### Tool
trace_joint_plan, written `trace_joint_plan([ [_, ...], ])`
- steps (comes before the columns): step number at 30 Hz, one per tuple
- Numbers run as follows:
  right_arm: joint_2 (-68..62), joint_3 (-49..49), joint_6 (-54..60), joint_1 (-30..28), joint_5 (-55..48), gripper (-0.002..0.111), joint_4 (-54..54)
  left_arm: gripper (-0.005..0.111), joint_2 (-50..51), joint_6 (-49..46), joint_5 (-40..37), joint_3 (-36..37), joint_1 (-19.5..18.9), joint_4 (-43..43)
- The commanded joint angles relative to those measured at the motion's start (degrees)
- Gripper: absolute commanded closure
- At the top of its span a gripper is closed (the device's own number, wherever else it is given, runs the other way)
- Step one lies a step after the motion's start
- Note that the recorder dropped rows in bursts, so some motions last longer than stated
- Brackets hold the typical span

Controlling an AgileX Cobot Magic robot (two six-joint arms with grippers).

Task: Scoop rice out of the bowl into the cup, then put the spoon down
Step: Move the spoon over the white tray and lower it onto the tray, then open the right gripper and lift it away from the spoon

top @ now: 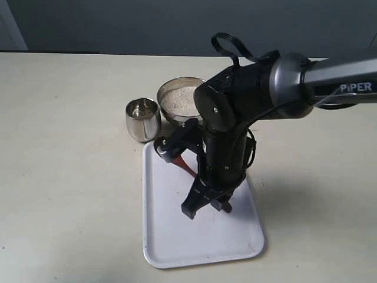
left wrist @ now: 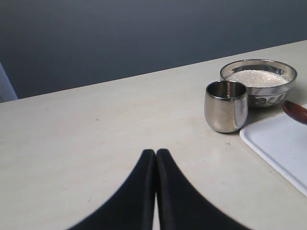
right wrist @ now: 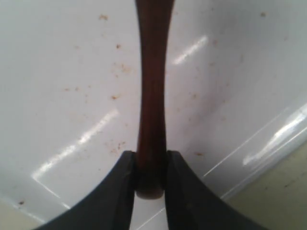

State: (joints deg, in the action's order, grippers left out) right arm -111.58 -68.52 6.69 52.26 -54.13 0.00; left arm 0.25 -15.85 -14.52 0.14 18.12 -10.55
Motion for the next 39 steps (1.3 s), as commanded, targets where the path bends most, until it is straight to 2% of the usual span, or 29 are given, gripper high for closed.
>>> trace_joint_plan([
  [1, -1.8, 0.2, 0.3, -0.3, -3.3, 0.109, -0.8, 0.106, -0.2, 0.3, 0.8, -0.1, 0.3, 0.1],
  [4, -2.0, 0.2, 0.7, -0.3, -3.4, 0.109, -0.8, 0.106, -0.2, 0.3, 0.8, -0.1, 0.3, 0.1],
  [6, -2.0, 0.2, 0.9, -0.3, -3.4, 0.102, -1.0, 0.106, -0.2, 0.3, 0.8, -0.1, 0.3, 0.1],
  [9, -2.0, 0.2, 1.4, -0.3, -3.4, 0.081, -1.4, 0.106, -0.2, 0.3, 0.8, -0.1, 0.3, 0.1],
  [11, -2.0, 0.2, 1.4, -0.3, -3.6, 0.063, -1.7, 0.106, -0.2, 0.3, 0.8, -0.1, 0.3, 0.1],
  [13, -2.0, 0.2, 1.0, -0.3, -4.3, 0.053, -2.4, 0.106, -0.2, 0.3, 0.8, -0.1, 0.3, 0.1],
  [14, -2.0, 0.2, 0.8, -0.3, -4.6, 0.053, -2.6, 0.106, -0.2, 0.3, 0.8, -0.1, 0.3, 0.1],
  [16, -1.8, 0.2, 0.8, -0.3, -5.6, 0.057, -2.6, 0.106, -0.2, 0.3, 0.8, -0.1, 0.3, 0.1],
  [18, -1.0, 0.2, 0.8, -0.3, -6.4, 0.069, -3.6, 0.106, -0.2, 0.3, 0.8, -0.1, 0.3, 0.1],
  [23, 3.0, 0.2, -0.1, -0.3, -11.8, 0.108, -4.9, 0.106, -0.2, 0.3, 0.8, -0.1, 0.3, 0.1],
  [30, 15.7, 0.2, -4.0, -0.3, -14.3, 0.109, -5.1, 0.106, -0.2, 0.3, 0.8, -0.1, 0.3, 0.1],
  [39, 40.3, 0.2, -5.2, -0.3, -7.7, 0.109, -3.7, 0.106, -0.2, 0.3, 0.8, -0.1, 0.3, 0.1],
])
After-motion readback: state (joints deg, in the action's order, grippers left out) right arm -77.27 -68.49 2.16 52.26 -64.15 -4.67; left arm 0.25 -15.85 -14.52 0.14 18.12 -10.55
